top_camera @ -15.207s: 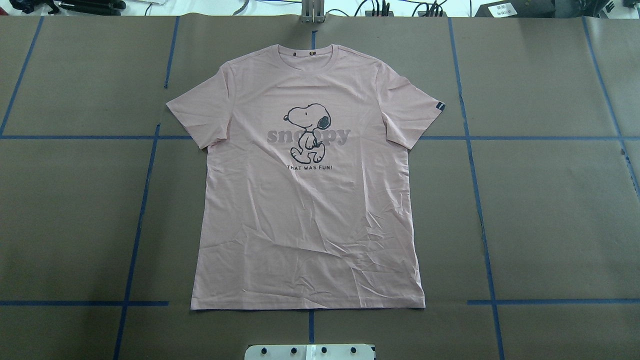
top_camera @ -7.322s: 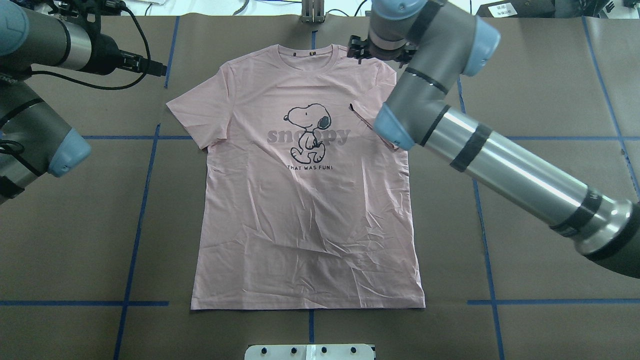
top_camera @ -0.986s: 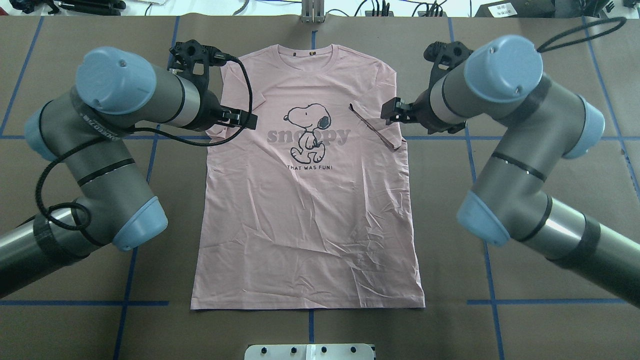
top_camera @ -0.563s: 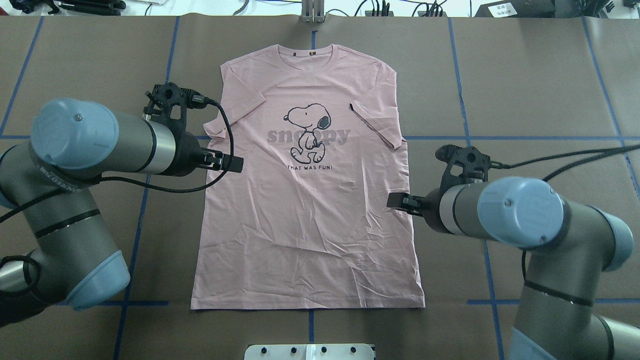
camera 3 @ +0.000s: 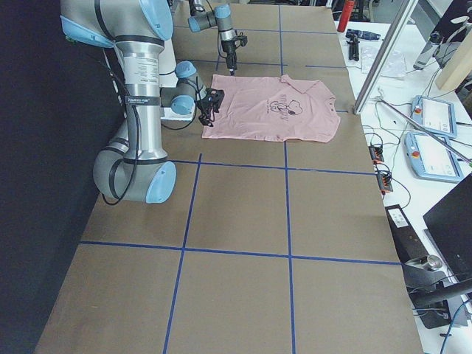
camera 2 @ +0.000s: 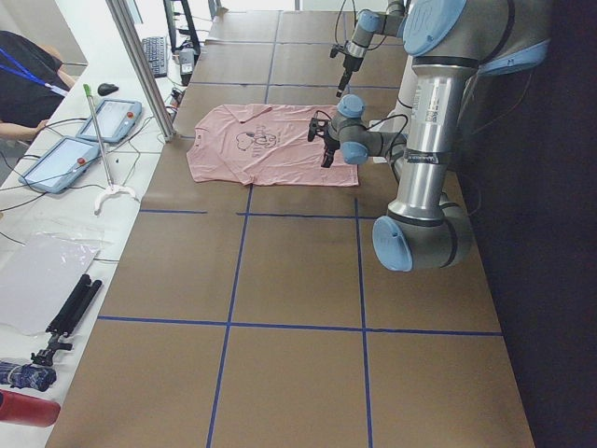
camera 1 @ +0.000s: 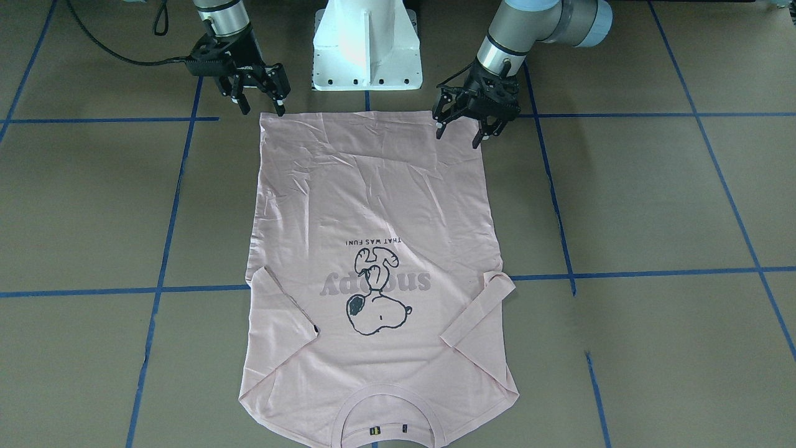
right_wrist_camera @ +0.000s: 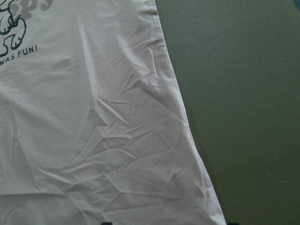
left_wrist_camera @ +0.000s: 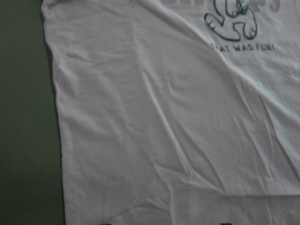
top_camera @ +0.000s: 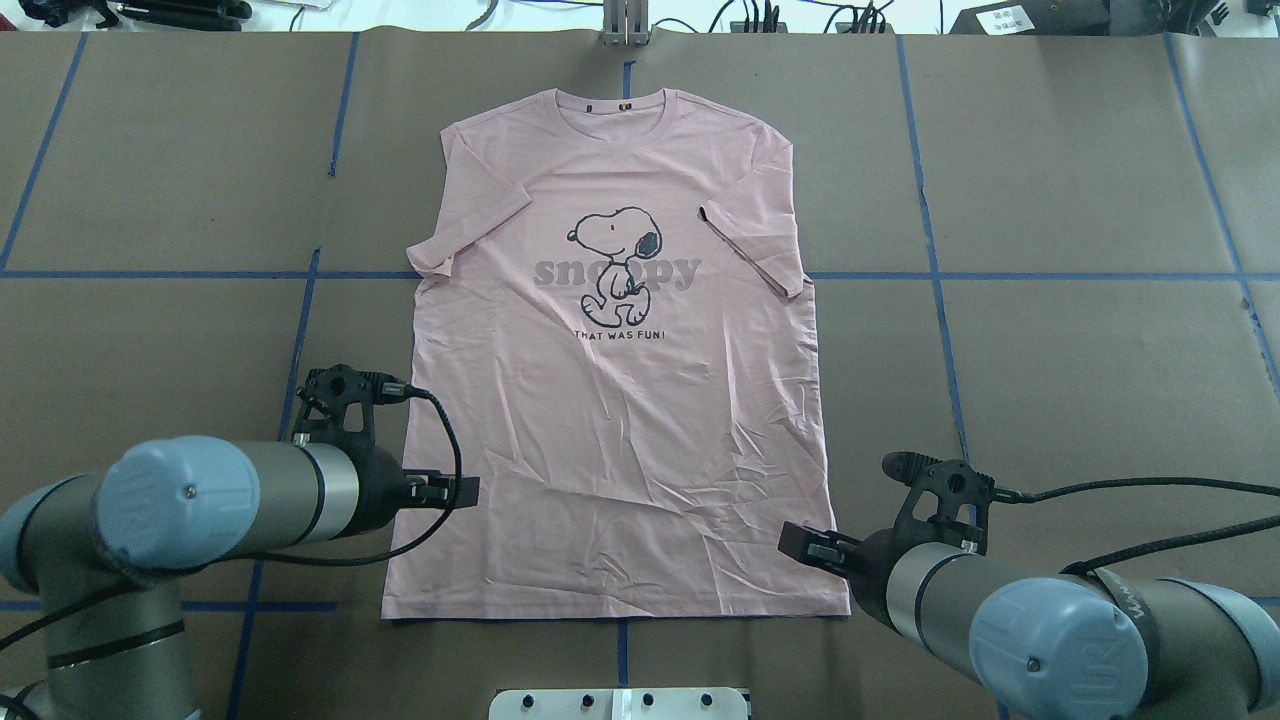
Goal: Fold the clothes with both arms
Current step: 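Move both grippers down to the shirt's hem corners nearest the robot, then grasp the hem corners with both grippers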
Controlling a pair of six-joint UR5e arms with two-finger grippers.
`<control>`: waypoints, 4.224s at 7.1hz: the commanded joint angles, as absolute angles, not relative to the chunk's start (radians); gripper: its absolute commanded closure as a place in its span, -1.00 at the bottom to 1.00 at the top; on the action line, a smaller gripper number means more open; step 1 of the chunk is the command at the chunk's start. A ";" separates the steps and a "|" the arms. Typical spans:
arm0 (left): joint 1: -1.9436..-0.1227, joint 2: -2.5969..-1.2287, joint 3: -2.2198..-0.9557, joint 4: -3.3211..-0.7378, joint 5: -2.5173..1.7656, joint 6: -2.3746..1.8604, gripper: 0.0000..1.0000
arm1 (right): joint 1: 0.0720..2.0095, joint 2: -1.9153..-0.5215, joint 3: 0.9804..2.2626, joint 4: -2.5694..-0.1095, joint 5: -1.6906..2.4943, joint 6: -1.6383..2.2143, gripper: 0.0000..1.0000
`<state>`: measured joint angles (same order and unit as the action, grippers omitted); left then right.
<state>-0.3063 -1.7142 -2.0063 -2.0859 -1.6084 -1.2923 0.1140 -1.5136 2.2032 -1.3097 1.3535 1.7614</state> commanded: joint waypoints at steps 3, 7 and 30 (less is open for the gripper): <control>-0.187 -1.600 -2.009 -2.172 -1.534 -1.361 -0.40 | 0.094 -1.519 2.204 -1.299 1.327 1.767 -0.77; -0.132 -1.598 -2.008 -2.164 -1.529 -1.425 -0.21 | 0.092 -1.519 2.204 -1.299 1.327 1.767 -0.78; -0.115 -1.578 -2.043 -2.135 -1.532 -1.427 1.00 | -0.040 -1.534 2.100 -1.324 1.209 1.885 -0.39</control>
<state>-0.1154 -1.5775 -2.0428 -2.1353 -1.5319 -1.4266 -0.0107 -1.5329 2.1201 -1.3230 1.2316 1.8592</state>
